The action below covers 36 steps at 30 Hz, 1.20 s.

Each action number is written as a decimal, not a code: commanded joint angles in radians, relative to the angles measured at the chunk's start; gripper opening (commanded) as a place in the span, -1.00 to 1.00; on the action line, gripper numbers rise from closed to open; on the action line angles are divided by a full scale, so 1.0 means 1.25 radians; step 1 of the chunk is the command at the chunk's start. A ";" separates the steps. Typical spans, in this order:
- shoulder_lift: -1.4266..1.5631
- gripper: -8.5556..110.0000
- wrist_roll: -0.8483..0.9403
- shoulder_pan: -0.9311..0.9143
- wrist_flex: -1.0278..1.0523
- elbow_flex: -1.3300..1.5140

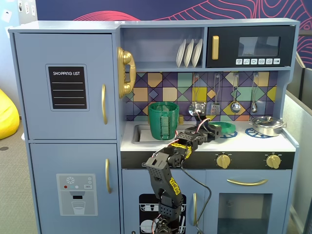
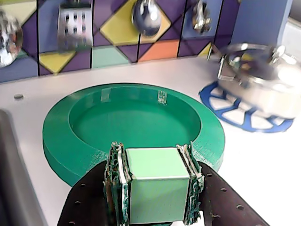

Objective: Take off the lid from the green recipient and place it on the counter

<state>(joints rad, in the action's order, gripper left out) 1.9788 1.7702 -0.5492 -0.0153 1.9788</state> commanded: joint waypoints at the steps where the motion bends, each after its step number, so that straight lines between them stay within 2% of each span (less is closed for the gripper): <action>1: -0.012 -0.86 -0.010 -0.005 -0.058 -0.011; 15: -0.042 -0.82 0.025 -0.002 -0.039 0.000; 27: -0.020 -0.31 -0.021 -0.004 -0.011 -0.027; 36: 0.098 -0.26 -0.022 0.018 -0.005 -0.045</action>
<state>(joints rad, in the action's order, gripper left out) 1.9712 1.7487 -0.5492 -0.0261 1.9942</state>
